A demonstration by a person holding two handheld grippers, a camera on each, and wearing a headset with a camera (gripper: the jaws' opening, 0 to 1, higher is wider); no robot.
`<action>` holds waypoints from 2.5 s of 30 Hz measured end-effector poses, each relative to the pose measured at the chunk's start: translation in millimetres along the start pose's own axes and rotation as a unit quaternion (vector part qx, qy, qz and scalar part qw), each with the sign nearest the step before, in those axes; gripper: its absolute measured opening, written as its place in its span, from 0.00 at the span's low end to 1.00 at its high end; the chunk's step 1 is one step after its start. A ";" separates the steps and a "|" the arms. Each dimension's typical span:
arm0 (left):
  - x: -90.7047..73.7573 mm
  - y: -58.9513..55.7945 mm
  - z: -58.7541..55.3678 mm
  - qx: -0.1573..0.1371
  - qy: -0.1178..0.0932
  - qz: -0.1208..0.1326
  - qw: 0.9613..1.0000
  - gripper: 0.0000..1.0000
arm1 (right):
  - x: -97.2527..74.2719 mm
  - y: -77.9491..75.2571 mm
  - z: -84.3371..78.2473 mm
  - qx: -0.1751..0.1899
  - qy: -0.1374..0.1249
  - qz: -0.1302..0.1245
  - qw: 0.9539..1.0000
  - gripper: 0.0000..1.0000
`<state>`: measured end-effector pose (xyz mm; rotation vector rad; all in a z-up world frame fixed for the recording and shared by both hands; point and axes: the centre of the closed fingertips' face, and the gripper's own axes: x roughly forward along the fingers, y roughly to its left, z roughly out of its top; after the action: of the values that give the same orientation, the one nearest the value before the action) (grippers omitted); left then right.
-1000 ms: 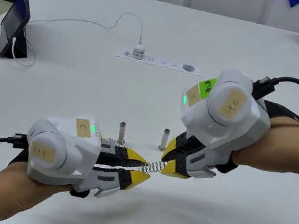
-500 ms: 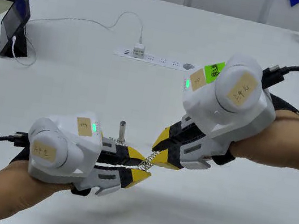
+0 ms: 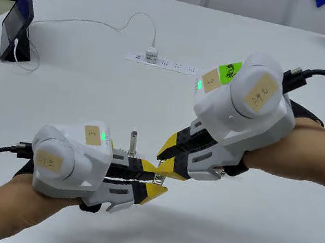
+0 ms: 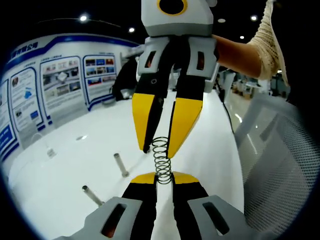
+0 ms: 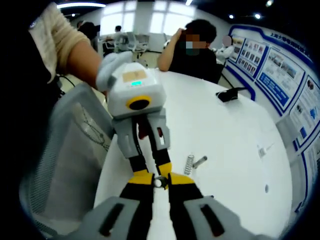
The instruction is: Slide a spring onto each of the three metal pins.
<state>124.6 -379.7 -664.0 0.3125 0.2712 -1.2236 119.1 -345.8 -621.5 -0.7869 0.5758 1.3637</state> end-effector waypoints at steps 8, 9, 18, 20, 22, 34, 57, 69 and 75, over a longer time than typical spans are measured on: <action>-1.4 2.4 1.1 -0.004 -0.005 0.003 1.000 0.11 | -0.6 -0.3 -3.0 0.007 0.002 -0.003 1.000 0.16; -1.6 3.1 1.4 -0.005 -0.006 0.004 1.000 0.11 | -0.4 0.3 -3.4 0.009 0.002 -0.002 1.000 0.16; -1.7 4.9 4.5 -0.005 -0.012 0.006 1.000 0.11 | 1.6 -1.4 -4.4 0.023 -0.004 -0.005 1.000 0.14; -1.2 4.8 4.4 -0.003 -0.011 0.006 1.000 0.11 | 2.2 -1.4 -4.3 0.025 -0.004 -0.005 1.000 0.14; -0.9 4.6 4.7 -0.003 -0.011 0.006 1.000 0.11 | 2.6 -1.3 -3.4 0.028 -0.005 -0.005 1.000 0.13; -3.0 9.9 4.4 0.001 -0.010 0.018 1.000 0.13 | 2.5 -4.1 -3.2 0.038 -0.009 -0.007 0.999 0.12; -23.9 31.3 -6.8 -0.033 -0.007 0.056 0.998 0.35 | -11.3 -25.6 -19.1 0.060 -0.004 -0.040 0.997 0.12; -43.9 48.9 -14.5 -0.052 -0.008 0.092 0.994 0.40 | -16.1 -40.8 -28.3 0.076 -0.003 -0.057 0.995 0.12; -48.6 49.6 -17.6 -0.057 -0.006 0.100 0.993 0.43 | -18.4 -49.1 -33.0 0.084 0.000 -0.067 0.994 0.12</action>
<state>155.5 -315.5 -658.0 0.2281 0.2914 -1.0074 167.7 -384.2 -620.4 -0.6766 0.6188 1.1757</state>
